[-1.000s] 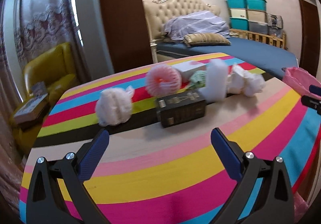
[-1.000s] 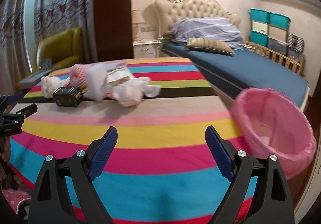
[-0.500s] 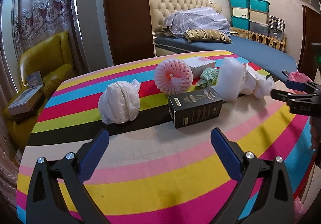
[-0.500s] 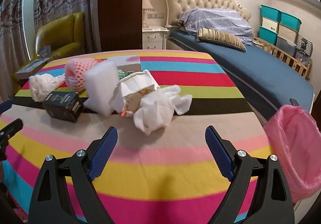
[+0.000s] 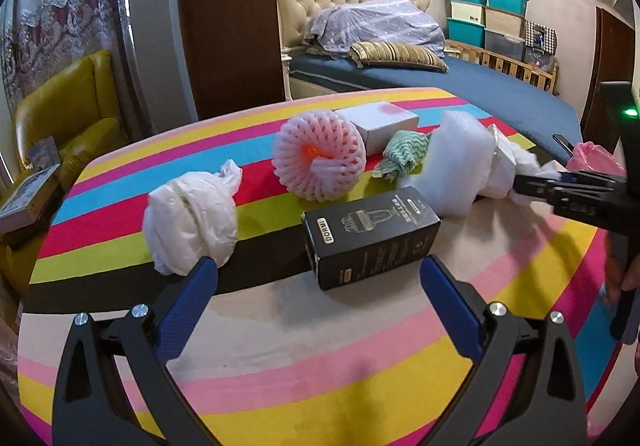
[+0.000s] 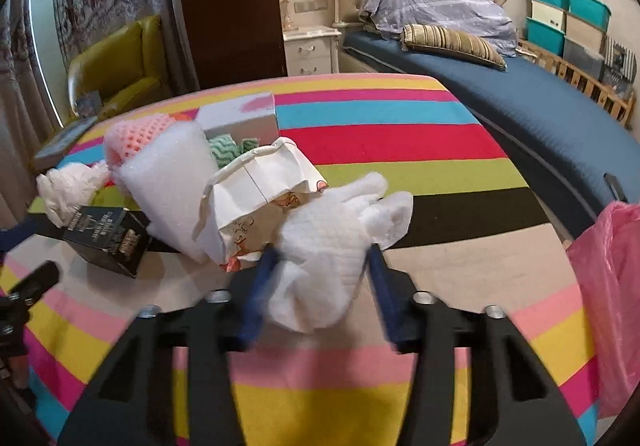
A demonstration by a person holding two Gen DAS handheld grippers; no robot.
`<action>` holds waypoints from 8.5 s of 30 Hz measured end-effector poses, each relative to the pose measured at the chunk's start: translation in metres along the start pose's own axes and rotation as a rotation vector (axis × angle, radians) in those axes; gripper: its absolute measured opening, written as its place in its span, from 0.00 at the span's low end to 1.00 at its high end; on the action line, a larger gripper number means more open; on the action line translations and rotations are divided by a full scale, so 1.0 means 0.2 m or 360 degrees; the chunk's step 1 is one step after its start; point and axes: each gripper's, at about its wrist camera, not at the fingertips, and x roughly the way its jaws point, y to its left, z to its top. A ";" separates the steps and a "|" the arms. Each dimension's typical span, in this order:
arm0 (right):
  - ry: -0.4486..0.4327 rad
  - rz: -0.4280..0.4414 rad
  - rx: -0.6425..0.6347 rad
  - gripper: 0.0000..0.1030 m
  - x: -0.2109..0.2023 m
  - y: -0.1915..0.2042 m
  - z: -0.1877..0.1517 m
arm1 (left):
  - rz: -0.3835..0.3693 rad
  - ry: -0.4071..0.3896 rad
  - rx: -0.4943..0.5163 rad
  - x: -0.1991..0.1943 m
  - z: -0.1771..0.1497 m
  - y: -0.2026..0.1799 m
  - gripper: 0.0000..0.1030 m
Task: Collect trash
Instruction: 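Grasp the white crumpled tissue wad with the right tool, then grasp the black DORMI box with the left tool while the right tool holds the tissue, then carry the black box and tissue wad over the pink bin with both tools, then open both tools to drop the box and tissue into the bin and withdraw, then grasp the white paper bag with the right tool, then grasp the white foam block with the left tool while the right tool holds the paper bag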
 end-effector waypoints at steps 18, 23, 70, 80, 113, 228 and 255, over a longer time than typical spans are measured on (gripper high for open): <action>-0.0096 0.0022 0.0257 0.36 -0.10 -0.15 -0.06 | -0.0104 0.0190 -0.0066 0.23 0.06 -0.02 0.95; -0.0076 0.0061 0.0287 0.36 -0.09 -0.16 -0.06 | -0.0153 0.0229 -0.0108 0.28 0.09 -0.02 0.95; -0.0203 -0.0015 0.0179 0.37 -0.38 -0.14 -0.32 | -0.0378 0.0248 0.0243 -0.01 -0.12 -0.44 0.88; -0.0237 -0.0002 0.0133 0.37 -0.57 -0.15 -0.46 | -0.0274 0.0233 0.0261 -0.05 -0.17 -0.48 0.76; -0.0191 0.0095 0.0044 0.37 -0.65 -0.10 -0.63 | -0.0237 0.0087 0.0388 -0.12 -0.21 -0.73 0.36; -0.0049 -0.0201 0.0032 0.30 0.02 0.23 0.07 | 0.0436 -0.0183 -0.0160 -0.18 -0.12 0.08 0.95; -0.0228 -0.0211 0.0178 0.30 -0.27 -0.13 -0.13 | 0.0285 -0.0132 0.0081 -0.07 -0.01 -0.24 0.95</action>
